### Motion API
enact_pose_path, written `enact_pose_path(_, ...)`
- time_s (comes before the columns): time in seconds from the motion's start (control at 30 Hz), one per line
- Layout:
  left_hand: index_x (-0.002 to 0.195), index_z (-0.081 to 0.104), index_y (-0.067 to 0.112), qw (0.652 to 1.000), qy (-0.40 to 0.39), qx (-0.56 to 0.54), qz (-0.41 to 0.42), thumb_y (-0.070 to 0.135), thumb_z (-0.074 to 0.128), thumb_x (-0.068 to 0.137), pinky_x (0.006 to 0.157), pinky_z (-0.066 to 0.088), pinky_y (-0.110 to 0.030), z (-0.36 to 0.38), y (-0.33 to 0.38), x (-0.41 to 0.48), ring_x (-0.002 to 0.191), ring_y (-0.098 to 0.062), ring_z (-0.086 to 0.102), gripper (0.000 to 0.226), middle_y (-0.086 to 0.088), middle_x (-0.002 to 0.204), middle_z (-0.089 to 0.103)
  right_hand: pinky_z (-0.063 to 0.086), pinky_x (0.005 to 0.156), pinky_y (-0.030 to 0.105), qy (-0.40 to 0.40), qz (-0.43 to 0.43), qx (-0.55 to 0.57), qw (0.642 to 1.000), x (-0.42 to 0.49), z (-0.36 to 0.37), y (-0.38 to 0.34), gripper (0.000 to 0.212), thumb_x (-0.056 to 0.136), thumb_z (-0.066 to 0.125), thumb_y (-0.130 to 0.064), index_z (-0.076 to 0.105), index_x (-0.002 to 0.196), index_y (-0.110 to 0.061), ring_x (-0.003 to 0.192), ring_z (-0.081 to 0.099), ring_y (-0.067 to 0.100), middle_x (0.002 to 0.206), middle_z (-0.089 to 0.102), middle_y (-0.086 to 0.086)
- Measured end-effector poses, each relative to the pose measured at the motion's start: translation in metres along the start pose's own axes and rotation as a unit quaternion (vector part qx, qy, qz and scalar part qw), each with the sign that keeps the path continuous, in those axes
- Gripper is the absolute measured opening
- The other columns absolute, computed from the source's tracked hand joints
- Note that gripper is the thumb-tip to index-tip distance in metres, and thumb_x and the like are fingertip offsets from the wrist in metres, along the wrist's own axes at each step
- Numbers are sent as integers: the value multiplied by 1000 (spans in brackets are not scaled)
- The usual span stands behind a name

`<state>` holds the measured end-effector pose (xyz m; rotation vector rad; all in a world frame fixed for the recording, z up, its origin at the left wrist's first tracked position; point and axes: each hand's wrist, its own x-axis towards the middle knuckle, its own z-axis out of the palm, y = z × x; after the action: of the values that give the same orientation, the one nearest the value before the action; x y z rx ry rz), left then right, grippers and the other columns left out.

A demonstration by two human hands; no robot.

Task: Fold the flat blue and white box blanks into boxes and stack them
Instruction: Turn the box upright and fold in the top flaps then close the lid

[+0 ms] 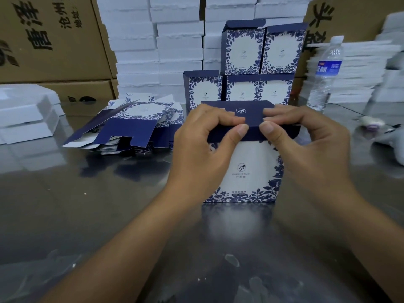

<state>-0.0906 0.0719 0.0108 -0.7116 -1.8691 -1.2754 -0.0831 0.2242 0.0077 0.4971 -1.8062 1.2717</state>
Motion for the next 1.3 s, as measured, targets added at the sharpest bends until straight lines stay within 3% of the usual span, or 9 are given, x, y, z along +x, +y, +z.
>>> enact_pose_path(0.37,85,62,20,1000,12,-16,-13,15,62,86,86,43,-11,-7,-7,3,94,6,61,5,16,90,64,45,93,21,4,31,11,999,2,-3,1,8,80,69,-27,64,80,-33,100,62,-2,93,65,-21)
enact_pose_path(0.57,85,63,22,1000,19,-22,-13,16,62,88,84,47,-19,-10,-13,3,96,6,61,7,14,93,65,45,93,21,-7,36,10,999,5,-6,4,13,82,70,-22,64,76,-32,96,62,-2,89,66,-20)
enact_pose_path(0.77,75,56,30,999,27,-22,-31,21,61,86,90,50,-33,-11,-13,4,94,0,64,15,12,89,66,44,97,26,-5,38,2,999,4,-6,6,10,82,70,-28,64,79,-36,99,62,-3,94,66,-22)
enact_pose_path(0.93,76,58,27,998,12,-46,-44,17,62,88,91,49,-24,-13,-14,3,96,2,64,17,13,90,66,42,102,33,1,67,15,998,4,-7,12,5,81,67,-39,65,77,-41,109,58,-2,107,65,-19)
enact_pose_path(1.1,80,64,19,989,0,-112,-97,15,59,91,90,44,-12,-15,-17,3,107,2,61,13,9,98,69,45,98,39,-4,55,6,998,6,-6,16,9,80,61,-49,63,74,-43,103,61,-1,100,67,-21)
enact_pose_path(1.2,85,66,22,986,3,-131,-107,19,59,91,91,43,-12,-15,-19,2,114,0,58,10,10,101,69,46,96,43,-5,46,7,999,6,-5,19,9,83,58,-48,62,76,-44,103,61,2,101,67,-20)
enact_pose_path(1.3,91,65,29,986,24,-115,-118,28,56,91,97,44,-22,-15,-23,1,114,-5,58,9,13,104,68,47,96,45,-7,60,37,997,5,-3,22,13,87,54,-46,65,82,-43,106,62,7,104,68,-17)
